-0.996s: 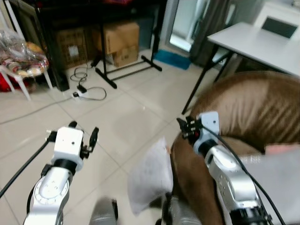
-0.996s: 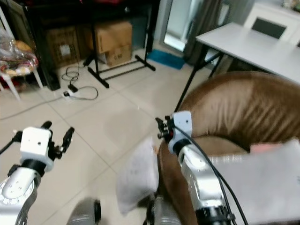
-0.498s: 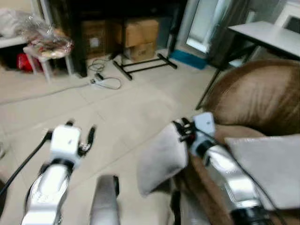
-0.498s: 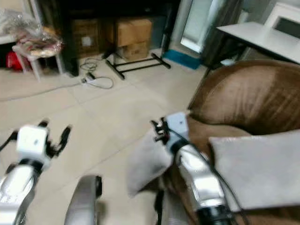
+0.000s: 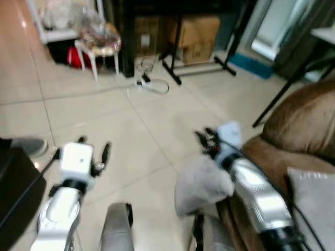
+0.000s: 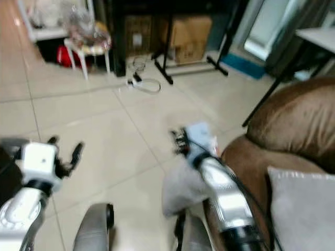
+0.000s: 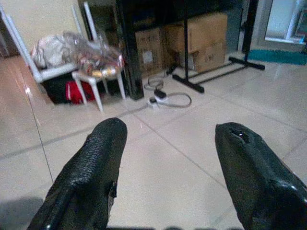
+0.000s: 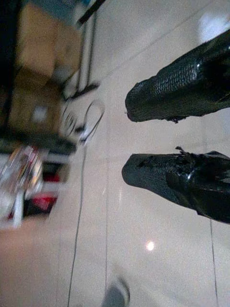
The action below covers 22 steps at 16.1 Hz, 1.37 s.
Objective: Move the pillow to the sofa from floor
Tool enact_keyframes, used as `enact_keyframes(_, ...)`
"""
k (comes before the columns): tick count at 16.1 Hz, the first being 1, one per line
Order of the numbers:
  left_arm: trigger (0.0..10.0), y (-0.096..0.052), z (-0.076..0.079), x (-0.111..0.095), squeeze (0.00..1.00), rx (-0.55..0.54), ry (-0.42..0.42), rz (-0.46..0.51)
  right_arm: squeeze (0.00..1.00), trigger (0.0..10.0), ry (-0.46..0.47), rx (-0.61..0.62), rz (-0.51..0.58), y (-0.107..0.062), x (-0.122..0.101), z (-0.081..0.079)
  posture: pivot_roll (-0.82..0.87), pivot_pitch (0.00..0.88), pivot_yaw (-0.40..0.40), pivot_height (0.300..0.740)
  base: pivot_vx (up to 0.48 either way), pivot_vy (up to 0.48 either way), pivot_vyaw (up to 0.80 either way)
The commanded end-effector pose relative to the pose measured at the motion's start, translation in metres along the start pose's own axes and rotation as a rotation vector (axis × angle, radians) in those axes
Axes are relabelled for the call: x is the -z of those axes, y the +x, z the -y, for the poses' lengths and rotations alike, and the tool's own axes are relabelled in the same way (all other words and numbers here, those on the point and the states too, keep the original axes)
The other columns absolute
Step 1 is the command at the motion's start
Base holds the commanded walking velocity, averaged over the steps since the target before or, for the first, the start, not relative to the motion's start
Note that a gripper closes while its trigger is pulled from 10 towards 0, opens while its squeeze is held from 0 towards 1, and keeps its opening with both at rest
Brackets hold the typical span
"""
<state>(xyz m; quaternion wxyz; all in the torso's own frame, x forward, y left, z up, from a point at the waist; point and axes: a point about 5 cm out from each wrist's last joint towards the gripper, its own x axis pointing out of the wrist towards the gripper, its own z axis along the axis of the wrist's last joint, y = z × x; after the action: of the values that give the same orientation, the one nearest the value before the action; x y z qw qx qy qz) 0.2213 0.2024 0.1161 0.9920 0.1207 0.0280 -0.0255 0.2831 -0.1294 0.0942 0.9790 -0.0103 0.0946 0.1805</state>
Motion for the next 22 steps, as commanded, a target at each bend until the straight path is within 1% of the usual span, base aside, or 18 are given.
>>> enact_keyframes(1, 10.0, -0.001, -0.006, 0.0, 0.0, -0.023, 0.009, -0.001, 0.0, 10.0, 0.004, 0.016, 0.007, 0.003, -0.003, 0.0, 0.04, 0.0, -0.116, 0.585, 0.289, 0.0, 0.0)
enact_keyframes(3, 10.0, 0.002, -0.008, 0.001, 0.0, -0.036, 0.04, -0.001, 0.0, 10.0, 0.043, 0.093, 0.008, 0.002, -0.001, 0.006, 0.04, 0.0, -0.108, 0.585, 0.141, 0.0, 0.0)
enact_keyframes(6, 10.0, 0.004, -0.005, 0.002, 0.0, -0.012, 0.057, -0.009, 0.0, 10.0, 0.049, 0.103, 0.0, 0.0, 0.001, 0.009, 0.04, 0.0, -0.1, 0.58, 0.0, 0.0, 0.0)
enact_keyframes(11, 10.0, 0.007, -0.004, 0.002, 0.0, 0.006, 0.07, -0.001, 0.0, 10.0, 0.073, 0.101, 0.005, 0.003, 0.0, 0.005, 0.04, 0.0, -0.086, 0.535, 0.0, 0.0, 0.0)
enact_keyframes(12, 10.0, 0.008, -0.004, 0.003, 0.0, 0.018, 0.076, -0.002, 0.0, 10.0, 0.076, 0.089, -0.007, 0.004, 0.001, 0.003, 0.04, 0.0, -0.084, 0.515, 0.0, 0.0, 0.0)
enact_keyframes(16, 10.0, 0.007, -0.003, 0.003, 0.0, 0.028, 0.081, -0.002, 0.0, 10.0, 0.075, 0.075, -0.017, 0.007, 0.0, 0.002, 0.04, 0.0, -0.082, 0.475, 0.0, 0.0, 0.0)
enact_keyframes(18, 10.0, 0.006, -0.003, 0.004, 0.0, 0.035, 0.083, -0.006, 0.0, 10.0, 0.067, 0.053, -0.033, 0.012, 0.0, 0.0, 0.04, 0.0, -0.082, 0.455, 0.0, 0.0, 0.0)
enact_keyframes(19, 10.0, 0.005, -0.002, 0.005, 0.0, 0.041, 0.083, -0.01, 0.0, 10.0, 0.044, 0.035, -0.07, 0.018, 0.002, -0.001, 0.04, 0.0, -0.081, 0.445, 0.0, 0.0, 0.0)
enact_keyframes(20, 10.0, 0.005, -0.002, 0.005, 0.0, 0.043, 0.083, -0.011, 0.0, 10.0, 0.034, 0.028, -0.084, 0.02, 0.003, -0.002, 0.04, 0.0, -0.081, 0.44, 0.0, 0.0, 0.0)
enact_keyframes(21, 10.0, 0.005, -0.001, 0.007, 0.0, 0.069, 0.09, -0.017, 0.0, 10.0, 0.006, 0.011, -0.139, 0.028, 0.008, -0.002, 0.03, 0.004, -0.074, 0.44, 0.0, 0.0, 0.0)
enact_keyframes(22, 10.0, 0.005, -0.001, 0.007, 0.0, 0.079, 0.093, -0.019, 0.0, 10.0, 0.005, 0.009, -0.145, 0.029, 0.009, -0.002, 0.03, 0.009, -0.07, 0.44, 0.0, 0.0, 0.0)
